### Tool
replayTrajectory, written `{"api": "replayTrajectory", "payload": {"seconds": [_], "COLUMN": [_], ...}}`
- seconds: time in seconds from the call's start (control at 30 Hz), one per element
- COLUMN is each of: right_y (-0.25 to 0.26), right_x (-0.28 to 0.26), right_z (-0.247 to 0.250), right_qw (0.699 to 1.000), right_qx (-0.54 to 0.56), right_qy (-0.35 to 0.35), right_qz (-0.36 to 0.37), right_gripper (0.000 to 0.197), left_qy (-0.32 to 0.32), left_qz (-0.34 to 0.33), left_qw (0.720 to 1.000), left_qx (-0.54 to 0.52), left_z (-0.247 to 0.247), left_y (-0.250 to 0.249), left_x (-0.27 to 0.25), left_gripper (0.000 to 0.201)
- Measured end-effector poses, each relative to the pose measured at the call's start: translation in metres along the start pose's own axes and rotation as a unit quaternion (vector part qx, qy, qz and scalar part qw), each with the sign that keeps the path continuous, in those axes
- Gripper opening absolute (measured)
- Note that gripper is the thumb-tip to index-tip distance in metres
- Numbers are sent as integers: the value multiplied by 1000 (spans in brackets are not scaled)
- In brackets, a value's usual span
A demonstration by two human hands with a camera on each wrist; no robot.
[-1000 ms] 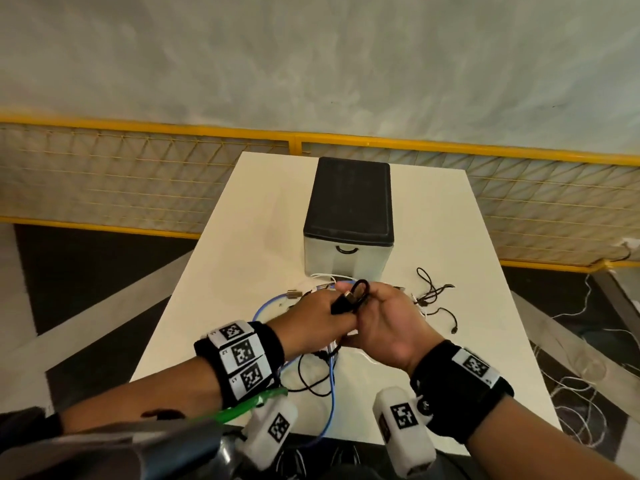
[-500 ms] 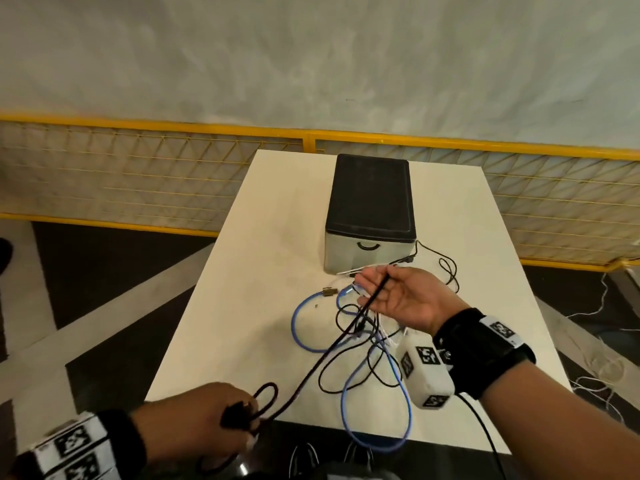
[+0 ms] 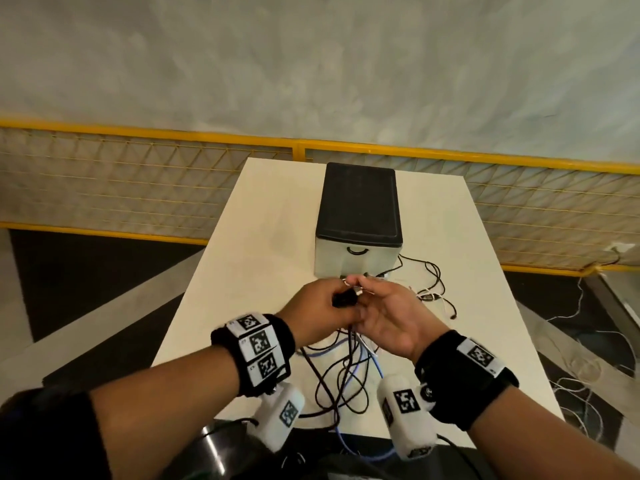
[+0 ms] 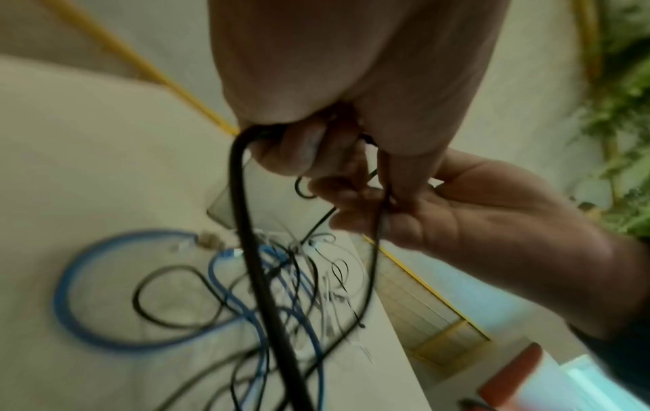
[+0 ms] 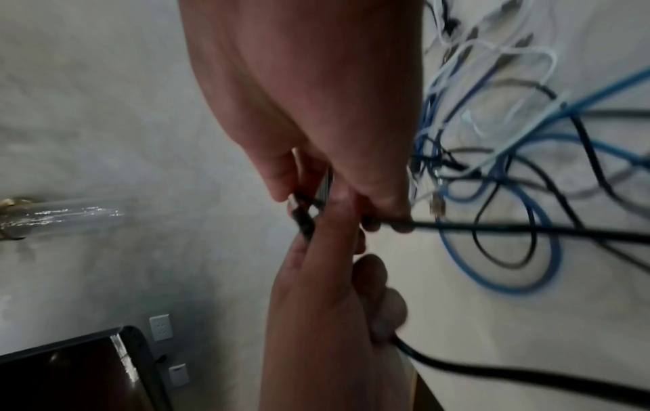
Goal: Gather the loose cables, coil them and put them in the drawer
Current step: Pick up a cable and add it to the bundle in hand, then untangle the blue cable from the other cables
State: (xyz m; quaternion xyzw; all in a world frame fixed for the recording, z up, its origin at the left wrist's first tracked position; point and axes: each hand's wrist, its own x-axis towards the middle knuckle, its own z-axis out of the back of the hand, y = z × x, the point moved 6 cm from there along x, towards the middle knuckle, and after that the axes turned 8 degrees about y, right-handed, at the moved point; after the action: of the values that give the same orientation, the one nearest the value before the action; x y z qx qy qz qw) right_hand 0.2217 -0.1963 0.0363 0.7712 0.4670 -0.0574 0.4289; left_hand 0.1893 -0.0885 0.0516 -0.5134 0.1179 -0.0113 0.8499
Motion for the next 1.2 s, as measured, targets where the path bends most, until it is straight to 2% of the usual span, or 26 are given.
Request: {"api": "replayTrajectory", "payload": {"seconds": [0.1,0.17,0.23,0.33,0.43,0.57,0.67,0.77,0.83,0.9,0.97,1.03,1.1,1.17,1.2], "right_y": [3,5,9,16,23,16,6,0,-11,-26,-44,-59,-75,-95,-104], "right_x": [-1,1,3,6,11,7,-8,-32,-49,-62,-69,-69,-66,-62,-61], "right_z": [12,22,32,43,51,39,24,18,20,21,19,19,21,27,32], "right_qw": [999,998,997,995,992,997,998,987,971,941,887,793,676,578,550], "right_qx": [-12,-9,5,28,54,19,-44,-150,-223,-314,-436,-588,-718,-786,-793], "right_qy": [-29,-50,-70,-96,-111,-77,-21,17,32,53,85,108,131,164,185], "right_qz": [-12,-25,-25,-20,6,-18,-29,-49,-82,-113,-128,-114,-102,-147,-187], "right_gripper": [23,22,22,26,27,19,12,5,3,6,4,7,7,23,29], "left_qy": [42,80,145,238,294,268,202,153,118,71,39,16,-5,-17,-21], "left_qz": [-29,-12,19,37,66,105,111,137,130,113,93,65,42,27,21], "left_qw": [999,996,988,966,942,945,963,979,981,979,974,973,972,963,959], "left_qx": [17,27,52,97,148,153,136,6,-85,-151,-203,-220,-233,-266,-282], "left_z": [-12,-14,-17,-27,-33,-16,1,19,27,34,39,44,50,54,55], "left_y": [1,3,11,32,52,62,56,52,46,38,27,18,13,8,6], "left_x": [-4,-14,-30,-62,-89,-88,-76,-70,-67,-61,-55,-48,-42,-37,-35], "left_gripper": [4,16,23,29,31,41,35,25,28,35,44,54,57,60,62]}}
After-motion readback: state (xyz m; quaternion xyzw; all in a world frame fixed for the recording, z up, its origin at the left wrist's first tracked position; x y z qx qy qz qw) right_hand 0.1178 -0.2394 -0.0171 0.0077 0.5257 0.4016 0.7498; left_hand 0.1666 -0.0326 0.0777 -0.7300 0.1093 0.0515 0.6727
